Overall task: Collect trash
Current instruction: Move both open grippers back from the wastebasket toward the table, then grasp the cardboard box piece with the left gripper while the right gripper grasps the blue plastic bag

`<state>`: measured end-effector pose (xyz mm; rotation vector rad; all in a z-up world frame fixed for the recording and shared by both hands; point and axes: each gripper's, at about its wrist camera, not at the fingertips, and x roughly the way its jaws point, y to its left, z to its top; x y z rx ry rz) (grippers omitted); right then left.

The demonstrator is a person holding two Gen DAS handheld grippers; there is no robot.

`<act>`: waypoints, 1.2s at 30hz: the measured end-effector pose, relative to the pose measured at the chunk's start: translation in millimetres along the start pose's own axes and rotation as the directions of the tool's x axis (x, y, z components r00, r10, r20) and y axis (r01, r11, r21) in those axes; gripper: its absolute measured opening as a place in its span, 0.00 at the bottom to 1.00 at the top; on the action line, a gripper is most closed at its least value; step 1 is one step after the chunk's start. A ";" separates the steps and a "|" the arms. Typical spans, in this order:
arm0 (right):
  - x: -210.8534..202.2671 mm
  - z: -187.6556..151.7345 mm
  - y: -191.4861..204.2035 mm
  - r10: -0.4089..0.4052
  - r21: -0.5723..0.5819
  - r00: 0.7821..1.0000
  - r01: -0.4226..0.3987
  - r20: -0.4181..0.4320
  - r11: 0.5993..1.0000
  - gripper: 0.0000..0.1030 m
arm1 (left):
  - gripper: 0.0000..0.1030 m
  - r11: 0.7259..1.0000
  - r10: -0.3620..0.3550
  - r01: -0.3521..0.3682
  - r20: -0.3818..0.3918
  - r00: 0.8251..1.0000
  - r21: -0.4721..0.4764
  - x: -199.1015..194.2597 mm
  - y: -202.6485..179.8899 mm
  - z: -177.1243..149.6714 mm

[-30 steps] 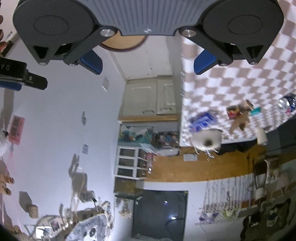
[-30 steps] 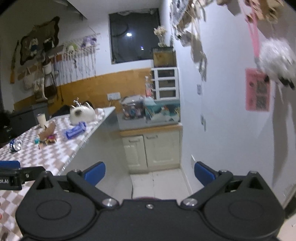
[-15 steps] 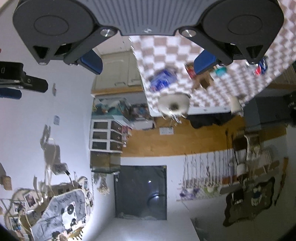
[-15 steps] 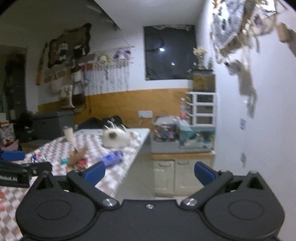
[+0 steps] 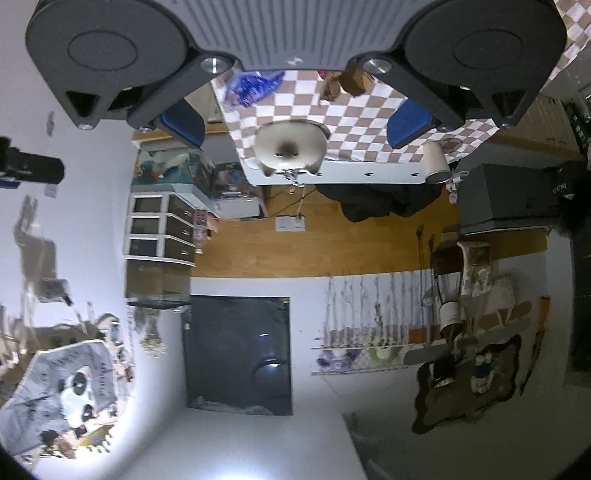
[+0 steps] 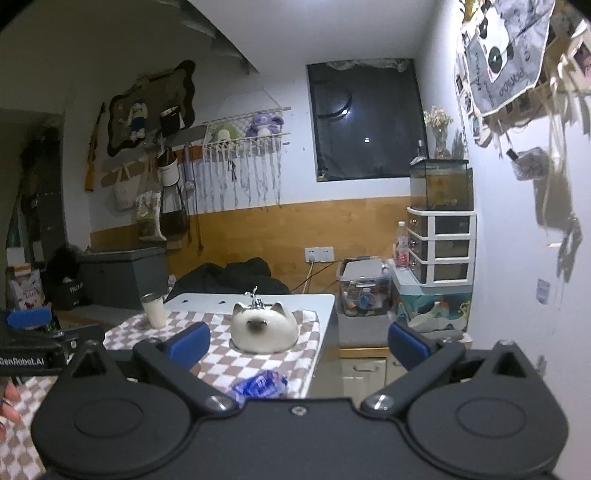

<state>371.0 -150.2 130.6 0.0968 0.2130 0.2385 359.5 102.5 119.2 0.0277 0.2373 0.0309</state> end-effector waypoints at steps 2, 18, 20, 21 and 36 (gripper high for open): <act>17.1 -1.7 1.3 0.005 0.028 1.000 -0.005 -0.007 1.000 1.00 | 1.00 1.000 0.016 -0.017 -0.009 1.000 -0.012 19.3 9.3 -6.4; 135.8 -52.3 39.5 0.050 0.122 0.987 -0.031 -0.151 0.992 1.00 | 0.99 0.986 0.013 -0.030 -0.100 0.995 -0.165 132.9 61.3 -82.4; 149.8 -58.0 38.3 0.055 0.179 0.984 -0.025 -0.167 0.983 1.00 | 0.94 0.989 0.005 -0.022 -0.118 0.993 -0.147 144.8 61.2 -86.4; 156.1 -60.4 37.5 0.053 0.207 0.983 -0.016 -0.174 0.978 1.00 | 0.92 0.992 0.010 -0.025 -0.120 0.993 -0.123 149.8 60.5 -88.0; 250.7 -136.3 41.9 0.125 0.580 0.930 0.106 -0.345 0.808 0.67 | 0.49 0.982 -0.040 0.005 -0.181 0.983 -0.190 198.6 82.0 -131.0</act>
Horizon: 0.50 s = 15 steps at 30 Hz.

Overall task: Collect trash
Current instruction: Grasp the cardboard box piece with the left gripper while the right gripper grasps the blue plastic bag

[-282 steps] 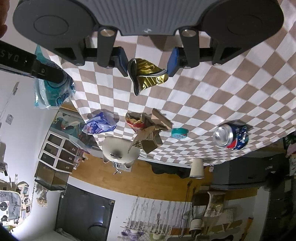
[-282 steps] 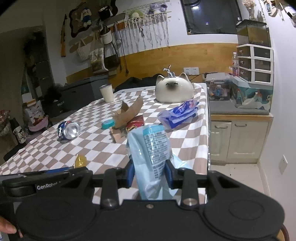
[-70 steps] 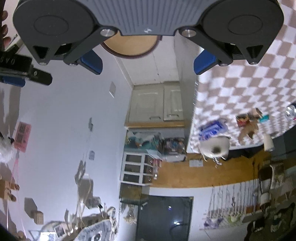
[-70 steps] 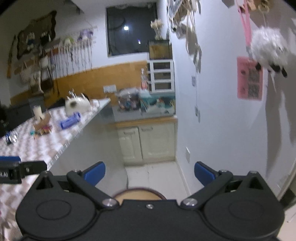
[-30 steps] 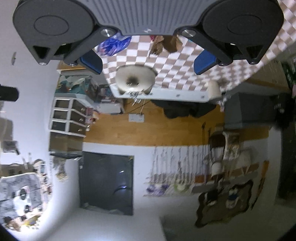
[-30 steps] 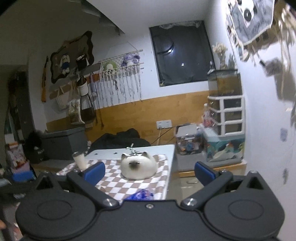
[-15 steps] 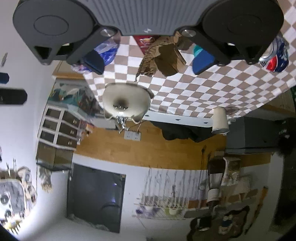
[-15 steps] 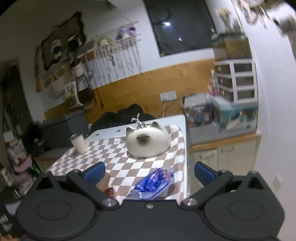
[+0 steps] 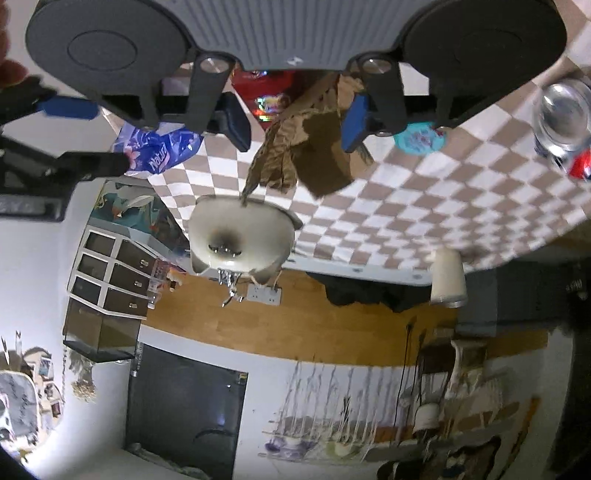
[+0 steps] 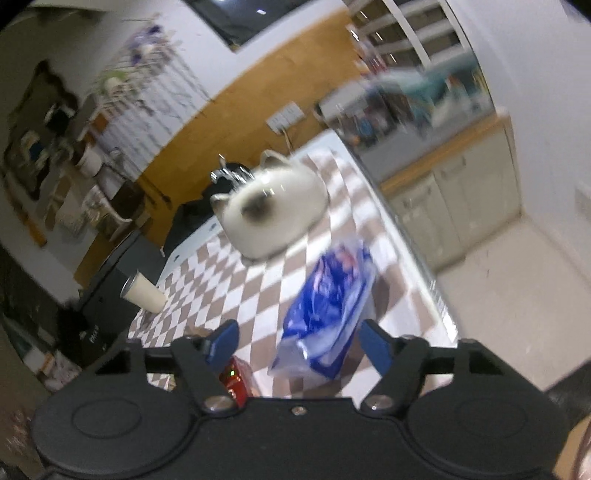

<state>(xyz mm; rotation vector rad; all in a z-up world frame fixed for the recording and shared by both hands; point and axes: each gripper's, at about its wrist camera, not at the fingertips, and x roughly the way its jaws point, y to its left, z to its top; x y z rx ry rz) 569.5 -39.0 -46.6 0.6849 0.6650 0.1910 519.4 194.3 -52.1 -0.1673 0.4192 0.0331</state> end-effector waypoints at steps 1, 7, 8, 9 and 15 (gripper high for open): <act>5.3 -2.9 -2.0 0.000 0.020 1.000 0.000 0.001 1.000 0.66 | 0.44 1.000 -0.005 0.005 -0.007 1.000 -0.006 2.3 1.6 -1.4; 24.9 -9.8 -5.4 -0.049 0.040 0.999 0.049 0.008 0.998 0.58 | 0.35 0.999 -0.037 0.037 -0.006 0.999 -0.020 9.2 2.9 -5.2; 28.4 -9.8 -5.7 -0.056 0.039 0.998 0.056 0.000 0.998 0.53 | 0.33 0.999 -0.043 0.042 -0.004 0.999 -0.018 9.1 2.3 -5.1; 31.1 -10.3 -6.3 -0.054 0.036 0.998 0.055 -0.007 0.998 0.47 | 0.33 0.999 -0.044 0.044 -0.003 0.999 -0.019 8.8 2.0 -5.0; 26.1 -10.0 -2.7 -0.051 -0.010 0.998 0.051 -0.033 0.999 0.07 | 0.11 0.999 -0.028 0.028 -0.008 1.000 -0.020 10.4 1.5 -7.5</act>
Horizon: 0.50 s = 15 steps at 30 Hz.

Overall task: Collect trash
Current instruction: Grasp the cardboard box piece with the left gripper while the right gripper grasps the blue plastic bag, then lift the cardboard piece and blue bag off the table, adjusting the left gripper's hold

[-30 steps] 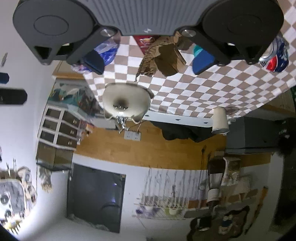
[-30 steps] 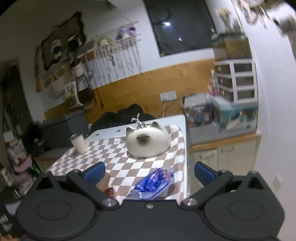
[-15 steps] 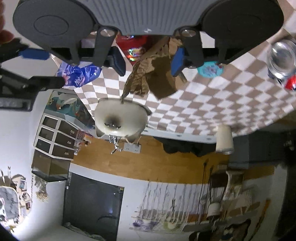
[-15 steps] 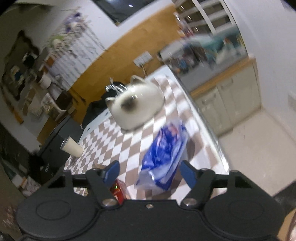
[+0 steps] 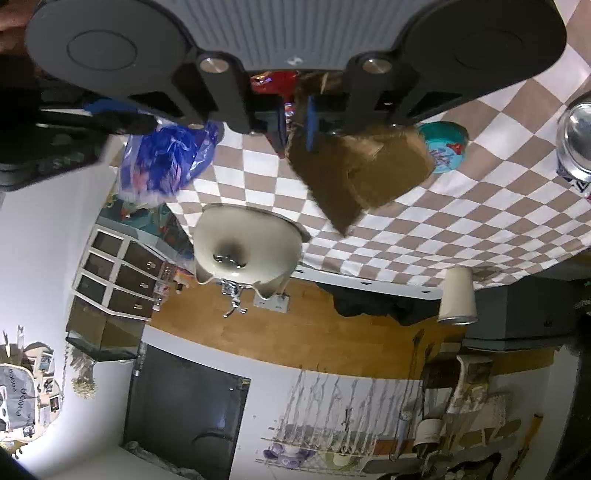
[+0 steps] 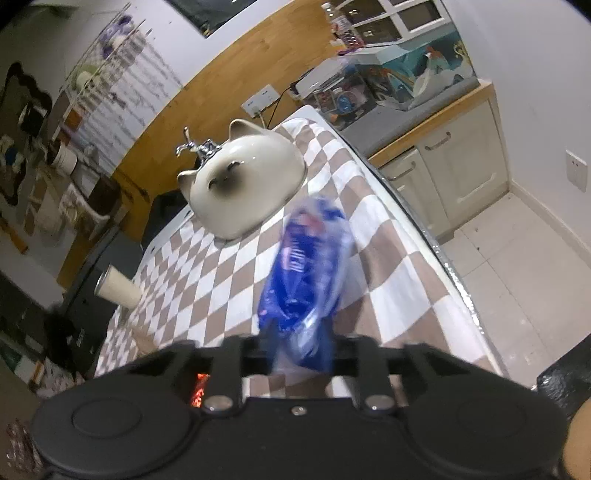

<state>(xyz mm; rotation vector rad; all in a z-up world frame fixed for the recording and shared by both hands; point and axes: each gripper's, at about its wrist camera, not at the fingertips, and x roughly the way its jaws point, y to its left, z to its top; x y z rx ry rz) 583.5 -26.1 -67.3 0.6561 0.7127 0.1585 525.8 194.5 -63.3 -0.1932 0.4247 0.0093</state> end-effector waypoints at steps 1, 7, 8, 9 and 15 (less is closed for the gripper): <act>-3.7 -0.2 -0.4 0.004 -0.009 1.000 -0.004 -0.001 1.000 0.01 | 0.10 1.000 0.000 0.000 0.000 1.000 -0.002 -0.5 0.1 -0.3; -35.3 -4.4 -0.3 0.014 -0.085 1.000 -0.014 0.002 0.996 0.00 | 0.08 1.000 -0.003 0.003 -0.002 1.000 0.009 -4.4 -5.1 0.3; -40.9 -5.1 -0.4 0.019 -0.095 1.000 -0.018 0.003 0.995 0.00 | 0.07 1.000 -0.007 0.007 -0.003 1.000 0.009 -5.5 -5.8 1.1; -47.1 -5.7 -0.5 0.023 -0.105 1.000 -0.022 0.003 0.994 0.00 | 0.07 1.000 -0.011 0.011 -0.004 1.000 0.008 -7.2 -7.2 1.4; -89.6 -10.7 -4.7 0.057 -0.161 0.998 -0.058 -0.011 0.985 0.00 | 0.07 1.000 -0.016 0.016 -0.011 1.000 0.014 -17.7 -17.4 0.1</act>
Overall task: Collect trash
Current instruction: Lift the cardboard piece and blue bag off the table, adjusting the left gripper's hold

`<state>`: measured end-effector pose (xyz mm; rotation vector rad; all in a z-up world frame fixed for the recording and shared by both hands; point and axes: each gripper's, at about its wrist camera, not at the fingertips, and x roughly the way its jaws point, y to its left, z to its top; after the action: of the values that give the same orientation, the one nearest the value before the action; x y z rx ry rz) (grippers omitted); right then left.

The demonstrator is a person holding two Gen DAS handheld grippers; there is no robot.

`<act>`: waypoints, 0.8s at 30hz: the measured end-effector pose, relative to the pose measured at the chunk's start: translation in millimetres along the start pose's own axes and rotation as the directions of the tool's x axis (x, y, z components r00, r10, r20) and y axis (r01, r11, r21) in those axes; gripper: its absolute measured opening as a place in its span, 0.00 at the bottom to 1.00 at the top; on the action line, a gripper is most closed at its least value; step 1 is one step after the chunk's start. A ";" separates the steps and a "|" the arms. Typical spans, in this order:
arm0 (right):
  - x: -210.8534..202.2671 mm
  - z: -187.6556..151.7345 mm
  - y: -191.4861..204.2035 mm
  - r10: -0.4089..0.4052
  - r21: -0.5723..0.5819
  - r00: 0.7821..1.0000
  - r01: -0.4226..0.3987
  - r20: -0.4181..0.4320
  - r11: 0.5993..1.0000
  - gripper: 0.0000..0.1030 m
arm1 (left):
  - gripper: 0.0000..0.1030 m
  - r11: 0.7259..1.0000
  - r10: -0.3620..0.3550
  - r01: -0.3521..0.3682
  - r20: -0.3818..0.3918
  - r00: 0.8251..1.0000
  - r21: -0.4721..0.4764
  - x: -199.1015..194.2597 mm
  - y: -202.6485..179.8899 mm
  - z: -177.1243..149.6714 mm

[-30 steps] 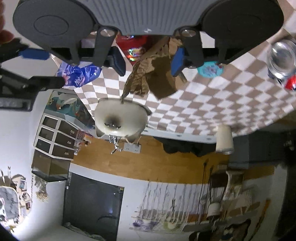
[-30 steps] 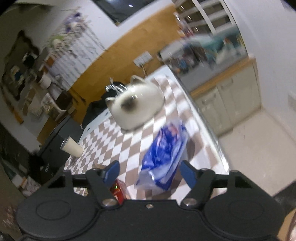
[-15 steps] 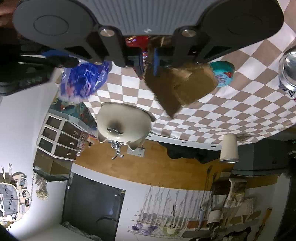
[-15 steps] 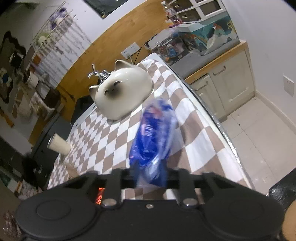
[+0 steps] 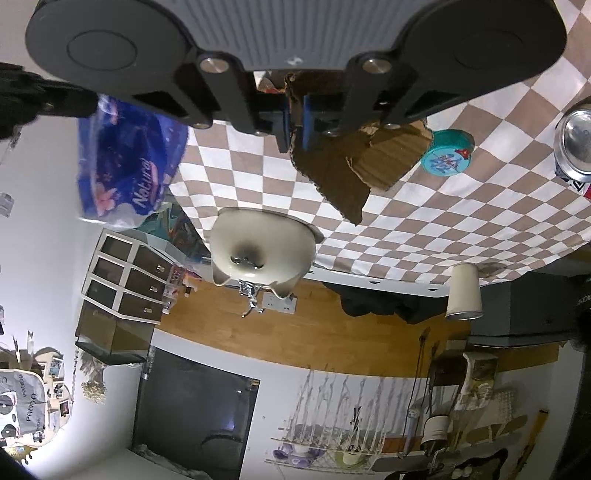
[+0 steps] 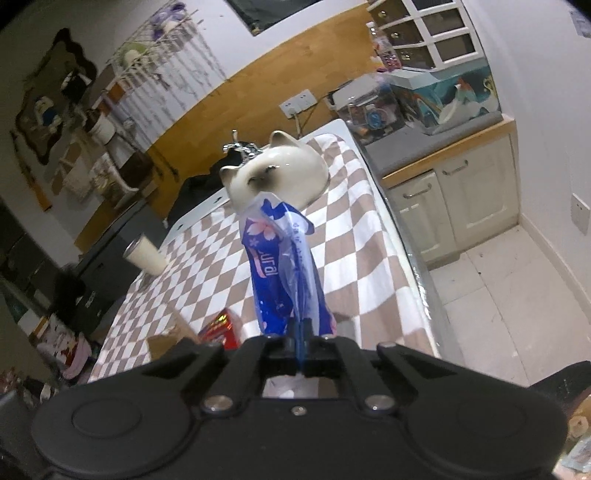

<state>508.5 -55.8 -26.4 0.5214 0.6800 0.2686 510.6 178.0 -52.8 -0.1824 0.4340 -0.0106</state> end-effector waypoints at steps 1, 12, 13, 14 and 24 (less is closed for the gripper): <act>-7.3 -1.7 -0.7 0.006 -0.012 1.000 -0.006 -0.003 1.000 0.00 | 0.06 1.000 0.003 -0.003 -0.001 1.000 0.001 -2.2 -1.0 -0.1; -83.8 -33.1 -12.9 0.052 -0.150 0.998 -0.057 -0.040 0.987 0.00 | 0.06 0.998 0.023 -0.024 0.013 1.000 0.051 -43.0 -21.6 -9.0; -87.7 -35.7 -14.7 0.051 -0.157 0.998 -0.056 -0.040 0.986 0.00 | 0.06 0.999 0.021 -0.022 0.011 1.000 0.048 -48.9 -23.3 -10.7; -90.8 -38.3 -16.5 0.053 -0.158 0.998 -0.059 -0.042 0.986 0.00 | 0.06 0.999 0.015 -0.015 0.011 1.000 0.040 -56.0 -24.5 -12.6; -111.9 -61.4 -24.6 0.099 -0.170 0.992 -0.112 -0.083 0.979 0.00 | 0.06 1.000 -0.024 0.023 0.036 0.999 0.015 -141.3 -36.1 -45.0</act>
<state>385.9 -98.5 -21.0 0.3814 0.6948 0.4451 364.5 141.6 -27.5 -0.1733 0.3960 -0.0336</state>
